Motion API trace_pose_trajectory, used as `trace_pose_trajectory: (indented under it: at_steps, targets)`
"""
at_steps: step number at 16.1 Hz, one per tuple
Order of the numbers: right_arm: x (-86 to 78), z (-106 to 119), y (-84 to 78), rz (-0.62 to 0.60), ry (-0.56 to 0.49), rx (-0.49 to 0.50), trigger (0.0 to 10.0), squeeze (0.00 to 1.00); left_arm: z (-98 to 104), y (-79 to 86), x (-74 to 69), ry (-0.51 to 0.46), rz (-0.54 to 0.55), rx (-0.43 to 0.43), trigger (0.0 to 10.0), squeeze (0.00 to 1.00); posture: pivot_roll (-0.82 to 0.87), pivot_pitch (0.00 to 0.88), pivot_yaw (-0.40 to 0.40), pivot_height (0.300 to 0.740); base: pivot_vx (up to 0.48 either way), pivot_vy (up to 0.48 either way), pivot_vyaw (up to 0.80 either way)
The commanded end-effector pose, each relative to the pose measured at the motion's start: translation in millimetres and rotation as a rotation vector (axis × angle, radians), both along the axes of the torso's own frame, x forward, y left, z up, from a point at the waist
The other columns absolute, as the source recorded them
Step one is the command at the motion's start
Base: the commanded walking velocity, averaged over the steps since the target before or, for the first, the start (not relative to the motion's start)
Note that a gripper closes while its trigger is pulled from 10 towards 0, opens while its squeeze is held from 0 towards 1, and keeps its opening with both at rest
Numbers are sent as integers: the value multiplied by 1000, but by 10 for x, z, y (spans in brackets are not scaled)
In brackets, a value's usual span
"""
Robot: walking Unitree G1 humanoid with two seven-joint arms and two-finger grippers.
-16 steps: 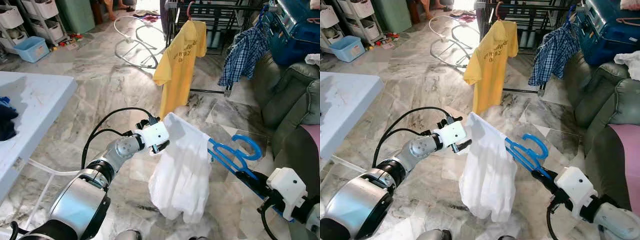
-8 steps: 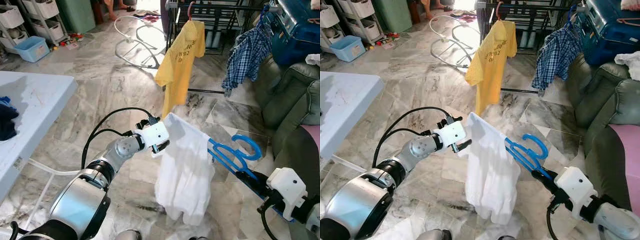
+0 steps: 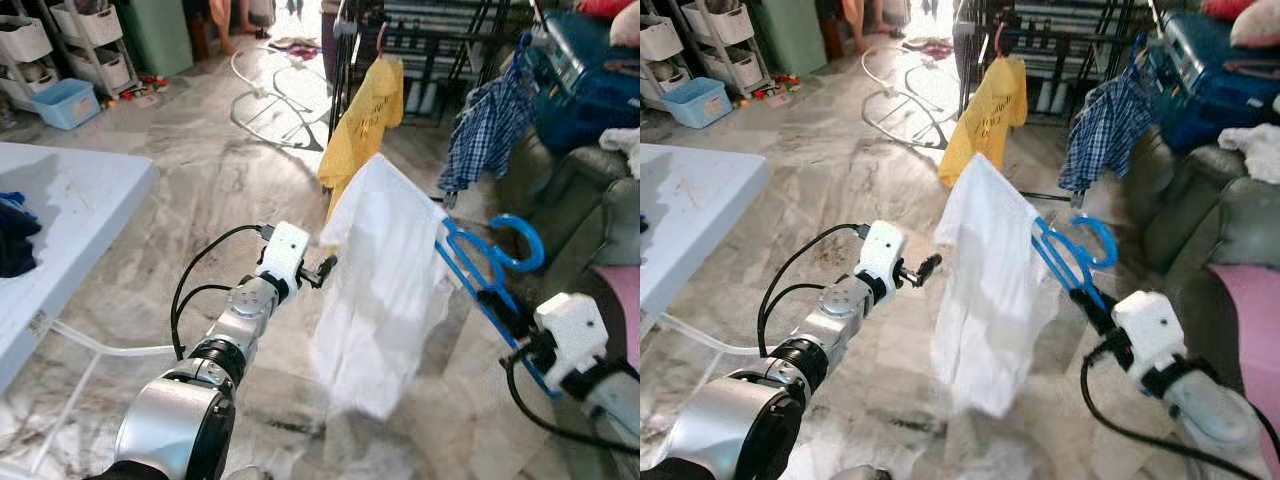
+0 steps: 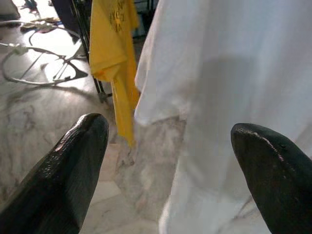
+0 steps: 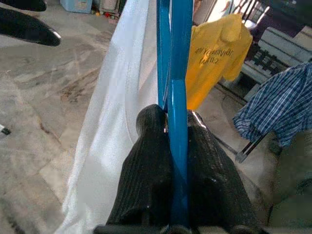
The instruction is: Hang hanger
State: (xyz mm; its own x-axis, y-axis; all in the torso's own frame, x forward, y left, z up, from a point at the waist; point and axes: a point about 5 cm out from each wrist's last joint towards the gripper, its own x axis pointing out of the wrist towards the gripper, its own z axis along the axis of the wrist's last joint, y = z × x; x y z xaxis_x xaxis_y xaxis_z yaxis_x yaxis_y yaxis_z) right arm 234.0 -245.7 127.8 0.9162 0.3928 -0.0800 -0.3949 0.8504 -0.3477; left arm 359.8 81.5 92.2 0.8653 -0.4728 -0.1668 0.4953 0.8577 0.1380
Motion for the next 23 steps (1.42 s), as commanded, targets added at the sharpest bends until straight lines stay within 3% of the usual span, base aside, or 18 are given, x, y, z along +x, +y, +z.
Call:
trace_pose_trajectory:
  at_steps: [1, 5, 9, 10, 11, 13, 17, 18, 19, 23]
  targets:
    - [66, 122, 17, 12, -69, 1, 10000, 0, 51, -16, 13, -32, -53, 41, 10000, 1000, 12, 0, -63, 740, 0, 0, 0]
    - [142, 125, 52, 28, -80, 3, 10000, 0, -162, 195, -116, -14, -117, 168, 10000, 1000, 34, 0, -63, 740, 0, 0, 0]
    - [120, 23, 171, -7, -95, 64, 10000, 0, -480, 436, -301, 60, 5, 232, 10000, 1000, 39, 2, -21, 740, 0, 0, 0]
    - [109, -8, 197, -15, -96, 76, 10000, 0, -512, 474, -310, 81, 51, 227, 10000, 1000, 38, 0, -17, 740, 0, 0, 0]
    - [68, -90, 263, -30, -88, 108, 10000, 0, -572, 566, -337, 131, 161, 156, 10000, 1000, 48, 0, -16, 740, 0, 0, 0]
    - [32, -156, 306, -36, -77, 124, 10000, 0, -631, 647, -373, 170, 261, 105, 10000, 1000, 55, 0, -18, 740, 0, 0, 0]
    - [-10, -227, 304, -78, -73, 153, 10000, 0, -624, 716, -372, 155, 306, 110, 10000, 1000, 60, 0, -22, 740, 0, 0, 0]
    - [-55, -312, 330, -107, -57, 170, 10000, 0, -658, 744, -395, 167, 319, 133, 10000, 624, 63, 0, -22, 740, 0, 0, 0]
    - [-98, -396, 360, -136, -46, 192, 10000, 0, -686, 727, -422, 168, 310, 147, 10000, 0, 64, 0, -18, 740, 0, 0, 0]
    - [-191, -656, 504, -222, -10, 234, 10000, 0, -708, 580, -447, 160, 252, 151, 10000, 0, 63, 0, -8, 740, 0, 0, 0]
